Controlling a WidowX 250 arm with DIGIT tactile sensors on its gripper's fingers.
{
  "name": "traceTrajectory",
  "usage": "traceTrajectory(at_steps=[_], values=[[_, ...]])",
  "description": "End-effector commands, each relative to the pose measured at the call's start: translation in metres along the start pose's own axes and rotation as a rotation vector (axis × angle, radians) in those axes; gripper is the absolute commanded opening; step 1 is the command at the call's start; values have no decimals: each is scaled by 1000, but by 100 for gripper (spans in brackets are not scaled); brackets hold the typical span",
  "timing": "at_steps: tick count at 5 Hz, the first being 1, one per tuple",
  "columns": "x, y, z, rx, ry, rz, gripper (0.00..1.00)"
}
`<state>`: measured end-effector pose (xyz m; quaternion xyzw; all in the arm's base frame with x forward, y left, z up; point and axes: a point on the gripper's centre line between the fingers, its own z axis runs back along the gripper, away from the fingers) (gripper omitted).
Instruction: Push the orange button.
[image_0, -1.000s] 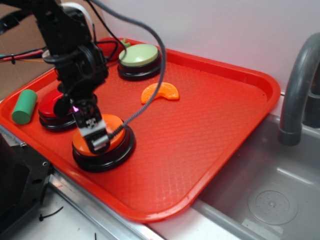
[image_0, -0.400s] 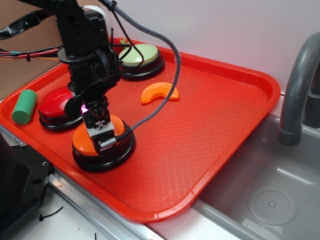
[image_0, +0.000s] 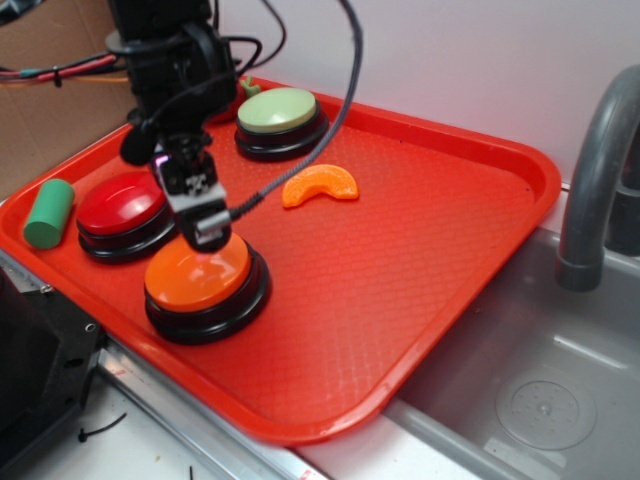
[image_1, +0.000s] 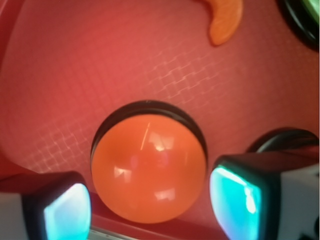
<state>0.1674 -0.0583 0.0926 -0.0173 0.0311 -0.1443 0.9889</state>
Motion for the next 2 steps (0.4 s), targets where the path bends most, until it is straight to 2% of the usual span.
traceTrajectory(at_steps=[1, 2], values=[[2, 1, 30, 25, -109, 53, 100], [0, 3, 40, 62, -107, 66, 100]])
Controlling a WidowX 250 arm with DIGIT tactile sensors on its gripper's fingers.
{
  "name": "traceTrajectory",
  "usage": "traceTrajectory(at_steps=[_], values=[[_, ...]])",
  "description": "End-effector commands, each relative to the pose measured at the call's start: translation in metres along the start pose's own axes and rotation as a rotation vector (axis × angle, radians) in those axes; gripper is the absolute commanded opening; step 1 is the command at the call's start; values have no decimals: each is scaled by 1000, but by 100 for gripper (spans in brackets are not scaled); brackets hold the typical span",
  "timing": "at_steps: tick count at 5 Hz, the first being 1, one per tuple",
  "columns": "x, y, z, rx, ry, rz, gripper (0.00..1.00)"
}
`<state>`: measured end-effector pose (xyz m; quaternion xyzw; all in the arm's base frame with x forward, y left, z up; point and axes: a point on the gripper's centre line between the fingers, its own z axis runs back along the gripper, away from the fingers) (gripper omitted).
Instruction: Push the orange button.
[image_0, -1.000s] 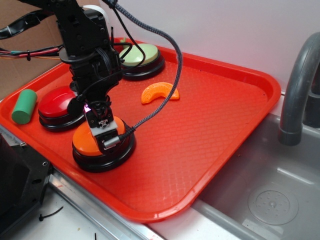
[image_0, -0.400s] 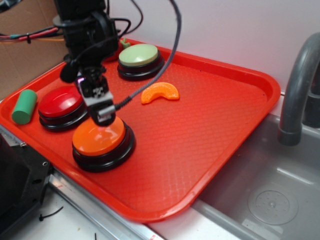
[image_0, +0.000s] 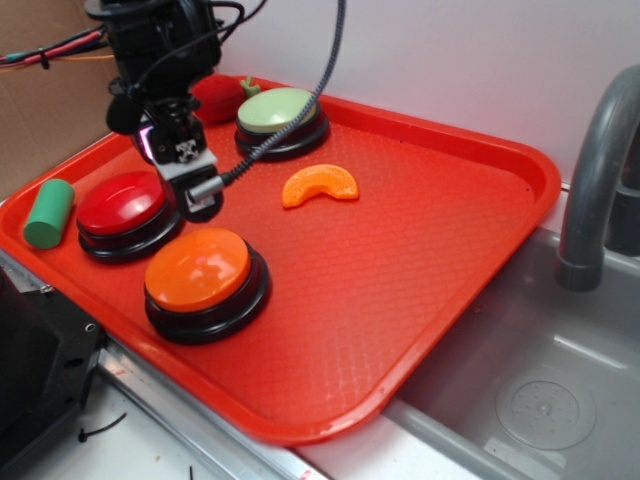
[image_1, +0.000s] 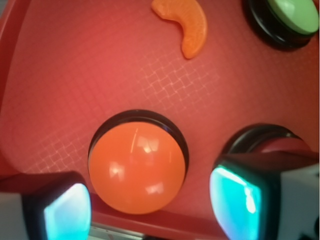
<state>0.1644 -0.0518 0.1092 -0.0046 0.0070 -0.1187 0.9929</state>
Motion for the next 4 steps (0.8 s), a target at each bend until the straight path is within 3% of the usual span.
traceTrajectory(at_steps=[1, 4], values=[[7, 0, 28, 6, -75, 19, 100], [0, 3, 49, 44, -58, 52, 100]])
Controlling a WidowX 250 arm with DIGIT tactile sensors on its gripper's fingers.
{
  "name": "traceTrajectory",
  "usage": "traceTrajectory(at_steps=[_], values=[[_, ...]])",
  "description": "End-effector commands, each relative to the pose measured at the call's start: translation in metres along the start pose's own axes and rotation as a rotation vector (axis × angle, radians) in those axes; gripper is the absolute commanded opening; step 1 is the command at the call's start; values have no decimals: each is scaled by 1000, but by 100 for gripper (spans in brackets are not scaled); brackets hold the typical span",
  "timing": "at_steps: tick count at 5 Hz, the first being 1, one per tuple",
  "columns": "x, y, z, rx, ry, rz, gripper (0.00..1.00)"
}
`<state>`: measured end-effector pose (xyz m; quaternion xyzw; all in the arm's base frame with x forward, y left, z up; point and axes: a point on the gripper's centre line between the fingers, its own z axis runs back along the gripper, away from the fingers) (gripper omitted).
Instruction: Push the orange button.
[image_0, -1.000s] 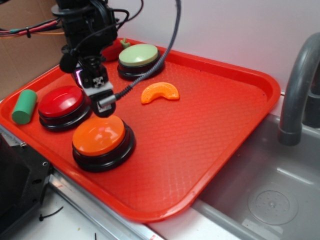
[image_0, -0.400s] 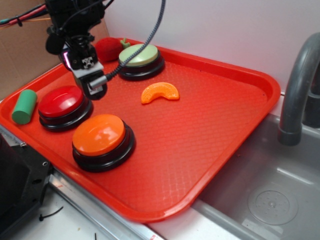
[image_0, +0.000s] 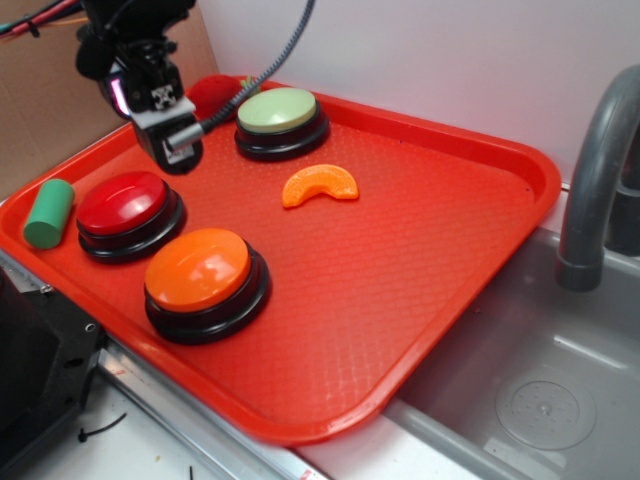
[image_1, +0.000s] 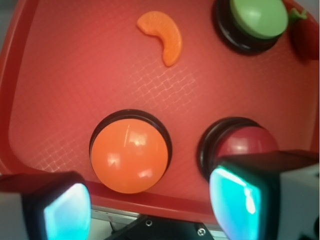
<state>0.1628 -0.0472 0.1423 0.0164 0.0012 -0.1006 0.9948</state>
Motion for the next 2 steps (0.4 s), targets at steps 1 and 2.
traceTrajectory(at_steps=[1, 2], values=[[1, -1, 19, 9, -50, 35, 100], [-2, 2, 22, 23, -66, 44, 100]])
